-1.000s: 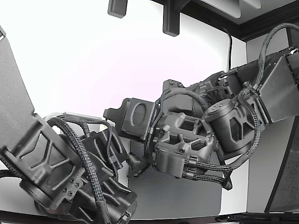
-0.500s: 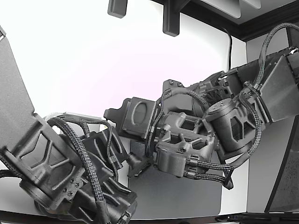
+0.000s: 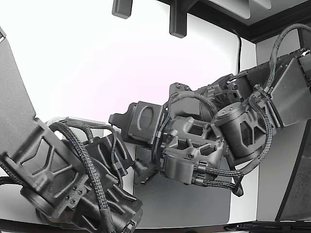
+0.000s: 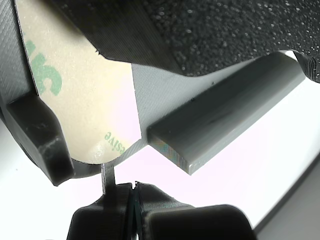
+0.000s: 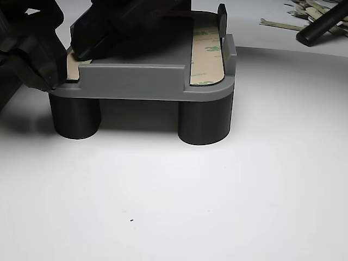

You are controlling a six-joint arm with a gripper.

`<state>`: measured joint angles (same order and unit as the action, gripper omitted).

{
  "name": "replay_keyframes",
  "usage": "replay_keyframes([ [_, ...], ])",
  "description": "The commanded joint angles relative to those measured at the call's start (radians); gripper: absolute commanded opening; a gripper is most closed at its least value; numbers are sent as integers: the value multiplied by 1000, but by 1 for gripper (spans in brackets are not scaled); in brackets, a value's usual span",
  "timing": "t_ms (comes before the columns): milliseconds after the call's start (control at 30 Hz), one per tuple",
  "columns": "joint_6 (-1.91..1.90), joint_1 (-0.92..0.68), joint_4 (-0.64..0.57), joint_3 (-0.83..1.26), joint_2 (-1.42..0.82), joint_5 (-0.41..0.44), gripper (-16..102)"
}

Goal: Peel off protective film from adhesive tape.

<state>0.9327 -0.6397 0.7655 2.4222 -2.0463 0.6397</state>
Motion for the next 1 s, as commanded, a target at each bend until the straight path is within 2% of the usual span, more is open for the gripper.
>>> replay_keyframes([
  [0, -2, 5, -2, -25, -25, -2, -11],
  [433, 5, 5, -75, 18, -51, 15, -11],
  [967, 5, 14, -89, 9, -28, 23, -11],
])
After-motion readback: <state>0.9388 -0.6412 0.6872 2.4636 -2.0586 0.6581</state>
